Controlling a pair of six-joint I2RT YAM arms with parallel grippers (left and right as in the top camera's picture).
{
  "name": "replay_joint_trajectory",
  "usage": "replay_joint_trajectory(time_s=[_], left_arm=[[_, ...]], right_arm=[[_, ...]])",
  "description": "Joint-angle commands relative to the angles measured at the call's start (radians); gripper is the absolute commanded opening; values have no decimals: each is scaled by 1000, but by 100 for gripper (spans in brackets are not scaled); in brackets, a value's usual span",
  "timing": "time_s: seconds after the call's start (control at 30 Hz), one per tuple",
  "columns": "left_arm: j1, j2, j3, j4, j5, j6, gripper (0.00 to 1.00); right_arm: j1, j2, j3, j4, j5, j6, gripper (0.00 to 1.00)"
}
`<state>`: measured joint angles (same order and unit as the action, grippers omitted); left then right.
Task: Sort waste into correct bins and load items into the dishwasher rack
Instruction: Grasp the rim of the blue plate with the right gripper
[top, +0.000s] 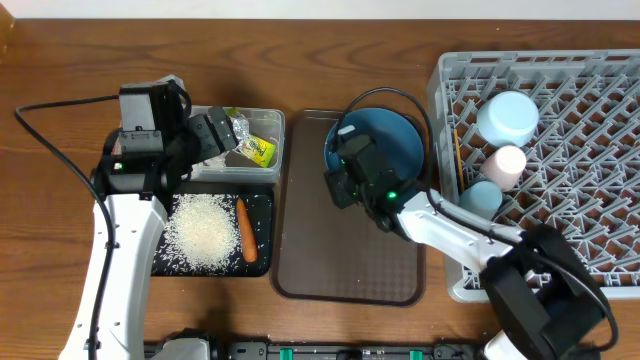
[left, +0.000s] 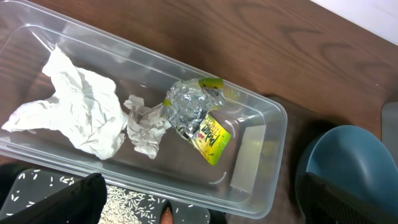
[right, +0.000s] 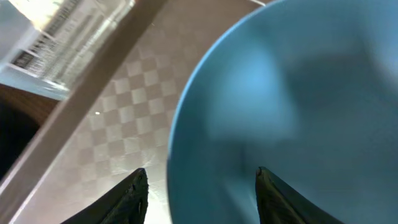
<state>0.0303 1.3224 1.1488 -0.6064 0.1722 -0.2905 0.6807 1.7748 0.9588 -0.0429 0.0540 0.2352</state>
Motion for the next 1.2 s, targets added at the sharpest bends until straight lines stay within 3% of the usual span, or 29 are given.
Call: replay_joint_trajectory(time_s=[0.0, 0.17, 0.37, 0.73, 1.17], left_arm=[[4, 4, -1, -4, -16, 6, 100], [4, 4, -1, -3, -16, 6, 100], [4, 4, -1, -3, -16, 6, 100], [4, 4, -1, -3, -16, 6, 100], [4, 4, -1, -4, -16, 6, 100]], right_arm=[[8, 36, -8, 20, 29, 15, 54], [7, 97, -8, 74, 29, 16, 53], [7, 117, -8, 77, 23, 16, 44], [7, 116, -8, 136, -84, 16, 1], [3, -14, -7, 160, -221, 18, 1]])
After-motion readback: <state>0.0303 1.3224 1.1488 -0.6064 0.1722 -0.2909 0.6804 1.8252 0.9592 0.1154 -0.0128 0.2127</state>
